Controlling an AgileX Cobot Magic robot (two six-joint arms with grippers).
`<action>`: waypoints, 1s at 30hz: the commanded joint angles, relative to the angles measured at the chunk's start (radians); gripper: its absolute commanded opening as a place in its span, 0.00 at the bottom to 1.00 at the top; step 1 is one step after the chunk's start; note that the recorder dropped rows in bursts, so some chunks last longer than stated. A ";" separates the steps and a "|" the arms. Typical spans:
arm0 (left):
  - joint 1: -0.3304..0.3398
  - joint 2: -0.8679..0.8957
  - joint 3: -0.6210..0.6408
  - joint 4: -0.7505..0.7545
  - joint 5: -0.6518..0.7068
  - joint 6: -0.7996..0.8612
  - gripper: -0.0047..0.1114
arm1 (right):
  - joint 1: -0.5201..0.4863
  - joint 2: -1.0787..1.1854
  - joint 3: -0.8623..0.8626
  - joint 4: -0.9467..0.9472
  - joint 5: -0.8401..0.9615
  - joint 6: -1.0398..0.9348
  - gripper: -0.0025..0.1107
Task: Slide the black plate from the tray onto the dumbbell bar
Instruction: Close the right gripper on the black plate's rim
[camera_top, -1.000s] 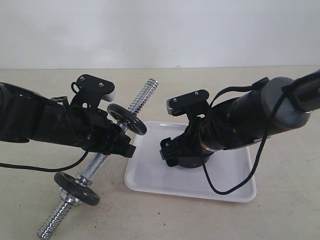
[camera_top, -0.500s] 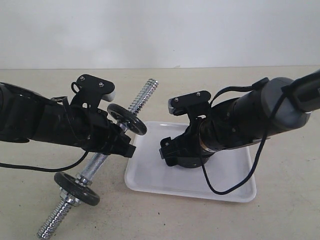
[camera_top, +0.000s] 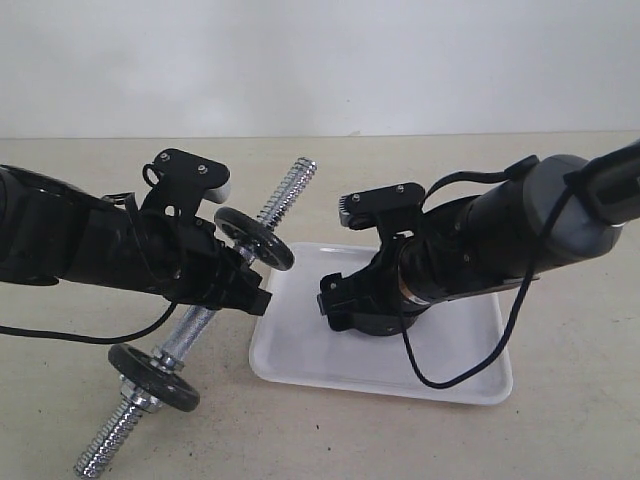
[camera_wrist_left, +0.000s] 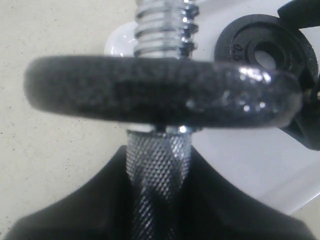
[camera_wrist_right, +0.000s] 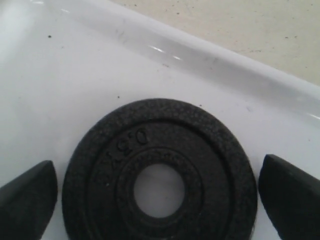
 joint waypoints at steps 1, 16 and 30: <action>-0.002 -0.055 -0.027 -0.012 0.049 0.006 0.08 | 0.001 0.003 0.015 0.057 -0.013 0.001 0.95; -0.002 -0.055 -0.027 -0.012 0.049 0.006 0.08 | 0.001 0.003 0.049 0.038 -0.038 -0.003 0.95; -0.002 -0.055 -0.027 -0.012 0.049 0.006 0.08 | 0.001 0.003 0.049 0.035 -0.035 -0.007 0.95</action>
